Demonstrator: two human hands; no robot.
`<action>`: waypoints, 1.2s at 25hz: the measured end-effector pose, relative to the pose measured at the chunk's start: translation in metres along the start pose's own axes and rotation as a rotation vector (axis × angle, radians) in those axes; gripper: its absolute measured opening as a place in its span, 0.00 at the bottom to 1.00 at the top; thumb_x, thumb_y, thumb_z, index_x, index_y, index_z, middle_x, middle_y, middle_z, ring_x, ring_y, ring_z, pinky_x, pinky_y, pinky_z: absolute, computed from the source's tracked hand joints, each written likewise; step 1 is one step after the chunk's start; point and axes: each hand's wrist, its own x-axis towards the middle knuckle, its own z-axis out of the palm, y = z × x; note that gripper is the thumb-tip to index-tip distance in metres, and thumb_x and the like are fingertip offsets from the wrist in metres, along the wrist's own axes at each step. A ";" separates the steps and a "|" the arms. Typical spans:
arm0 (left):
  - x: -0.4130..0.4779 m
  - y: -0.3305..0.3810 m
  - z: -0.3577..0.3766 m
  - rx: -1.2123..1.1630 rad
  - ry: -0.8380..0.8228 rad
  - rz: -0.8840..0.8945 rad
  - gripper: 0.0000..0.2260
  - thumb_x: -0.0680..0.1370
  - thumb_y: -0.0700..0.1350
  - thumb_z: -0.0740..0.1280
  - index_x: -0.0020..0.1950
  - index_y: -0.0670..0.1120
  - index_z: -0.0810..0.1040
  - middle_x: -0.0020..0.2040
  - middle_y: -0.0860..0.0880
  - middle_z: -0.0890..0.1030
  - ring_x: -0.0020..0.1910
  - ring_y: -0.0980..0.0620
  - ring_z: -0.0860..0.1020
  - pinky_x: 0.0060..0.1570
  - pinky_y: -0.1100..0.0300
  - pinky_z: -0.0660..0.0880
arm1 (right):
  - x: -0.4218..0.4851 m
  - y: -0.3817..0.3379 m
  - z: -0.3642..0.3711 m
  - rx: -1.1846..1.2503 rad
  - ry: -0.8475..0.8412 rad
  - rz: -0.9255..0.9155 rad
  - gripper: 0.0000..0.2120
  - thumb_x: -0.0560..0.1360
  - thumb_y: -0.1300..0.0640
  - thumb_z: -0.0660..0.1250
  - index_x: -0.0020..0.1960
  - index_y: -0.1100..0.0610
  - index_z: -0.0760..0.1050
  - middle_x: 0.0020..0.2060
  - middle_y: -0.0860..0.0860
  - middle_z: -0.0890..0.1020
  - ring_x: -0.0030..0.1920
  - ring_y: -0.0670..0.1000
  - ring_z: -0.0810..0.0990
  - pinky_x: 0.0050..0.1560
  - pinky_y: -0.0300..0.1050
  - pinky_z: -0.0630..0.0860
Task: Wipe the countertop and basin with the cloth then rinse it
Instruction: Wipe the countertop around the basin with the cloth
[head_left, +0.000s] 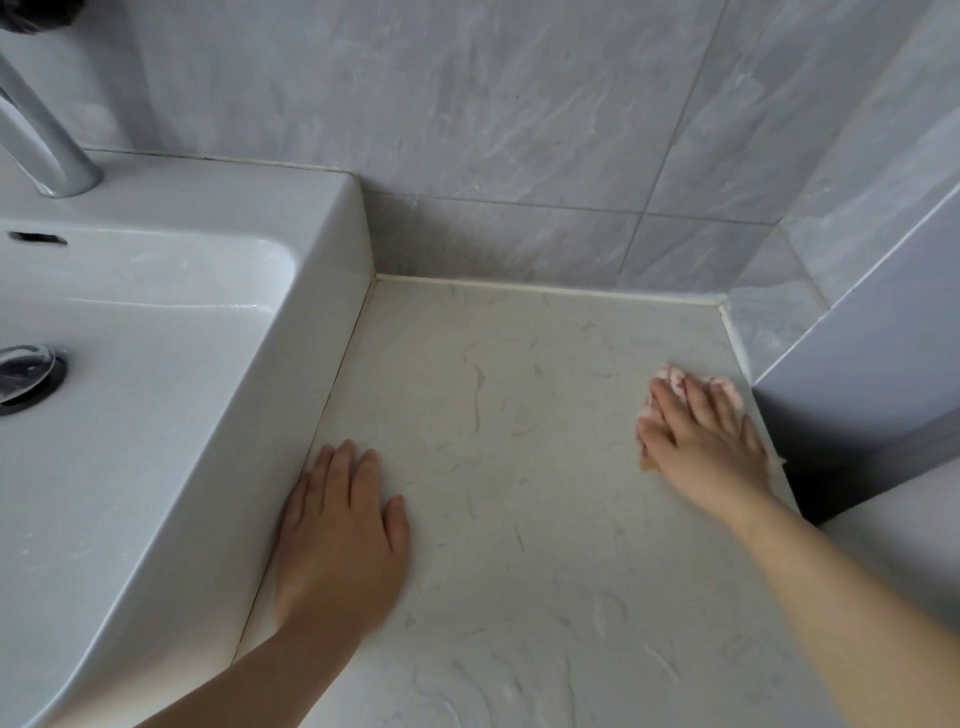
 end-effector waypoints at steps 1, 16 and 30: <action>0.000 0.000 0.001 -0.001 0.005 -0.002 0.25 0.74 0.50 0.53 0.58 0.35 0.77 0.59 0.35 0.78 0.59 0.35 0.76 0.58 0.42 0.71 | 0.000 -0.007 0.001 0.006 -0.006 0.024 0.26 0.79 0.42 0.47 0.75 0.42 0.47 0.77 0.44 0.47 0.76 0.51 0.42 0.74 0.51 0.44; 0.001 -0.001 0.001 -0.016 0.005 -0.003 0.25 0.74 0.50 0.53 0.58 0.35 0.77 0.59 0.35 0.77 0.59 0.36 0.76 0.58 0.44 0.71 | -0.087 -0.017 0.035 -0.130 0.115 -0.350 0.28 0.77 0.38 0.44 0.69 0.48 0.66 0.69 0.50 0.71 0.70 0.55 0.64 0.64 0.52 0.60; 0.000 0.001 -0.003 -0.028 -0.024 -0.017 0.25 0.73 0.51 0.52 0.58 0.35 0.77 0.59 0.35 0.77 0.59 0.35 0.76 0.58 0.42 0.71 | -0.057 -0.015 0.010 0.093 0.081 0.025 0.34 0.75 0.43 0.57 0.76 0.48 0.47 0.75 0.51 0.57 0.76 0.52 0.48 0.73 0.53 0.49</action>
